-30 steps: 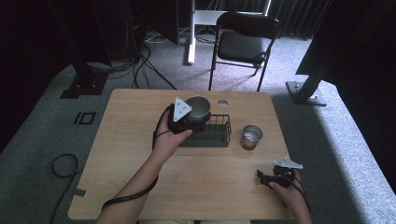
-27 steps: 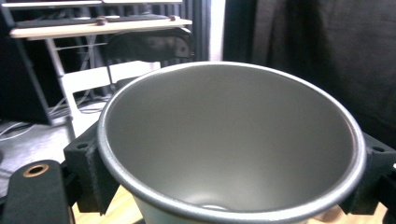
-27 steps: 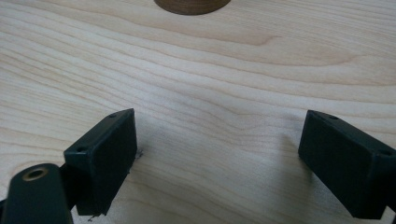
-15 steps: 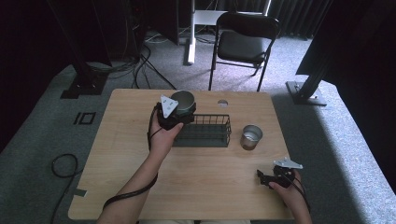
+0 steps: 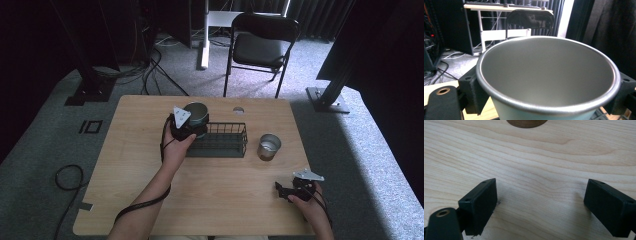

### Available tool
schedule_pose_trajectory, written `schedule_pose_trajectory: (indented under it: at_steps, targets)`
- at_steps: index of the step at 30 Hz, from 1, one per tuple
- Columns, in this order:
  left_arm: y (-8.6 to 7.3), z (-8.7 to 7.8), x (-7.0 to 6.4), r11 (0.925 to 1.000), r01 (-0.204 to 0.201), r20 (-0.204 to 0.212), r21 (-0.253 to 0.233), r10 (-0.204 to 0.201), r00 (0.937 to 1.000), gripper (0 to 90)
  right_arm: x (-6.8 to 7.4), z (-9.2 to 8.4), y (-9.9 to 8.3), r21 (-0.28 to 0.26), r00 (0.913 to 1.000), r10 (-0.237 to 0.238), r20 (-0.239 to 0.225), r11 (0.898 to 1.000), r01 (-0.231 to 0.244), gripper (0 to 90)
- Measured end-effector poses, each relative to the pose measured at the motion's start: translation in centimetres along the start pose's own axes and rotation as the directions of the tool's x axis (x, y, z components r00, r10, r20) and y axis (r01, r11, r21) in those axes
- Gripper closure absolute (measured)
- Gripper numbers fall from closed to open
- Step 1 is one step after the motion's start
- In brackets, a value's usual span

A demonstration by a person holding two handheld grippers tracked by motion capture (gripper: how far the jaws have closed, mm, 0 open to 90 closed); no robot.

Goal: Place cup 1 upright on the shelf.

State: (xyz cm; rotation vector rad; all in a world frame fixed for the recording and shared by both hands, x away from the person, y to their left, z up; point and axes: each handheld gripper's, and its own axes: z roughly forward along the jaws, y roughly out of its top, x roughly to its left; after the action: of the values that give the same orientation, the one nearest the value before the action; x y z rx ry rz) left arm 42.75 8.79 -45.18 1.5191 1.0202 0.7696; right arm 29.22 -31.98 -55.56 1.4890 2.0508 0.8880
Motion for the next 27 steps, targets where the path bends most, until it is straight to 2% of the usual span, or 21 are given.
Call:
schedule_pose_trajectory:
  at_steps: [4,8,9,15,17,21,23,27]
  targets:
    - [-0.5,0.3,0.2,0.9999,0.004,0.008,0.011,-0.004,1.0,13.5,0.0,0.0,0.0,0.0,1.0,0.0,0.0,1.0,0.0,11.1]
    - [-0.8,0.4,0.1,0.9999,-0.005,0.011,0.016,0.004,0.9999,13.6,0.0,0.0,0.0,0.0,1.0,0.0,0.0,1.0,0.0,11.1]
    - [-1.3,0.6,0.0,0.9995,-0.018,0.013,0.027,0.018,0.9998,13.6,0.0,0.0,0.0,0.0,1.0,0.0,0.0,1.0,0.0,11.1]
    - [-2.0,0.9,0.0,0.9989,-0.024,0.022,0.04,0.023,0.9995,13.6,0.0,0.0,0.0,0.0,1.0,0.0,0.0,1.0,0.0,11.1]
    - [-2.2,1.0,0.1,0.9991,-0.013,0.027,0.041,0.012,0.9996,13.6,0.0,0.0,0.0,0.0,1.0,0.0,0.0,1.0,0.0,11.1]
    - [-2.6,1.0,0.1,0.9993,-0.026,0.035,0.028,0.025,0.9991,13.5,0.0,0.0,0.0,0.0,1.0,0.0,0.0,1.0,0.0,11.1]
    - [-2.7,1.0,0.0,0.9996,-0.019,0.041,0.02,0.018,0.999,13.6,0.0,0.0,0.0,0.0,1.0,0.0,0.0,1.0,0.0,11.1]
    - [-3.1,1.1,-0.1,0.999,-0.041,0.048,0.017,0.04,0.9981,13.5,0.0,0.0,0.0,0.0,1.0,0.0,0.0,1.0,0.0,11.1]
